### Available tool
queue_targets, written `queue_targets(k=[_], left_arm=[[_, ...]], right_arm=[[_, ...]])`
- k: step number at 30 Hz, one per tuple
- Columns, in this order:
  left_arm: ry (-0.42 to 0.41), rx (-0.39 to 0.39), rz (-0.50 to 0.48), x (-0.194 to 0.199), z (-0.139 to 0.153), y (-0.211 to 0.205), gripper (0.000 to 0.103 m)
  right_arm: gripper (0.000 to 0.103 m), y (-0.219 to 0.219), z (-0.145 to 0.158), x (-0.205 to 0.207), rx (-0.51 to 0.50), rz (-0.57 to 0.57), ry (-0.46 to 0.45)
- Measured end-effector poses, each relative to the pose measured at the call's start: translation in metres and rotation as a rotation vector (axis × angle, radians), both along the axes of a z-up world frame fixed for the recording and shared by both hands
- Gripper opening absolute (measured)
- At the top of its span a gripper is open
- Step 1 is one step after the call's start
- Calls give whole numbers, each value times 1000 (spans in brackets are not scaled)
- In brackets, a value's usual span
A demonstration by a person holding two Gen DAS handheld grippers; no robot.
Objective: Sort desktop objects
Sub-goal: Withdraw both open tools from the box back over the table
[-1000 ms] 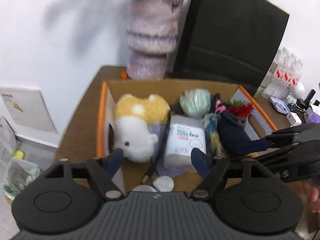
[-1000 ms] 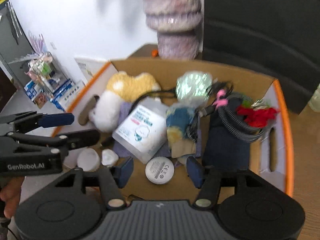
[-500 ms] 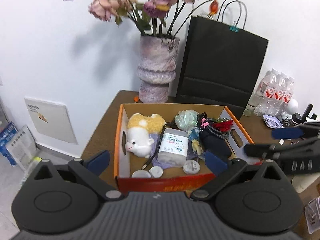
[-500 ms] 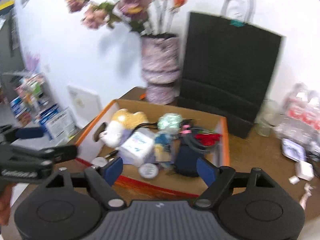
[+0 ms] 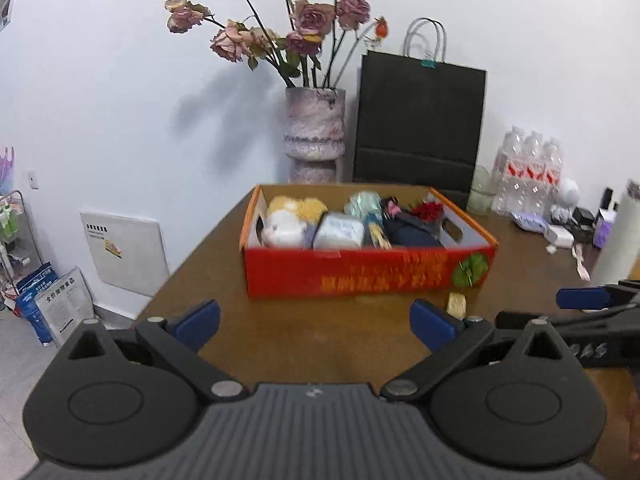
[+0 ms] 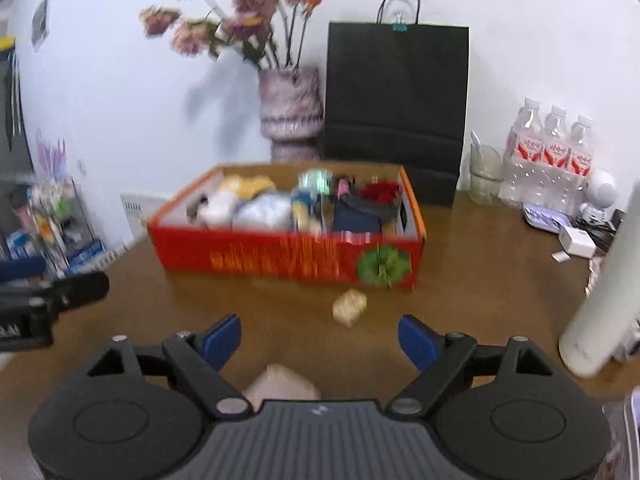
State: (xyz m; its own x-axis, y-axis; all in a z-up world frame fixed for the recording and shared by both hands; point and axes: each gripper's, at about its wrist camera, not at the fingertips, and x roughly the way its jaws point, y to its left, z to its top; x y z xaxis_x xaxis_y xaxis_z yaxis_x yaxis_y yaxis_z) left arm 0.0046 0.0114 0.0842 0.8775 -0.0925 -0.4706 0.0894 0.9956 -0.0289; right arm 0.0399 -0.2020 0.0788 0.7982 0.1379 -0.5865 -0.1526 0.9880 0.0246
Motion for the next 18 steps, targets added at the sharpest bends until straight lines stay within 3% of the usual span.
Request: queue_targets(k=[5, 11, 18], left_arm=[[4, 32, -22, -40, -28, -12, 103], [101, 4, -78, -66, -61, -19, 103], [101, 6, -73, -64, -63, -20, 103]], right_arm=[[85, 0, -29, -44, 38, 10, 9], [85, -2, -55, -89, -15, -12, 3], [83, -6, -63, -93, -9, 31, 4]])
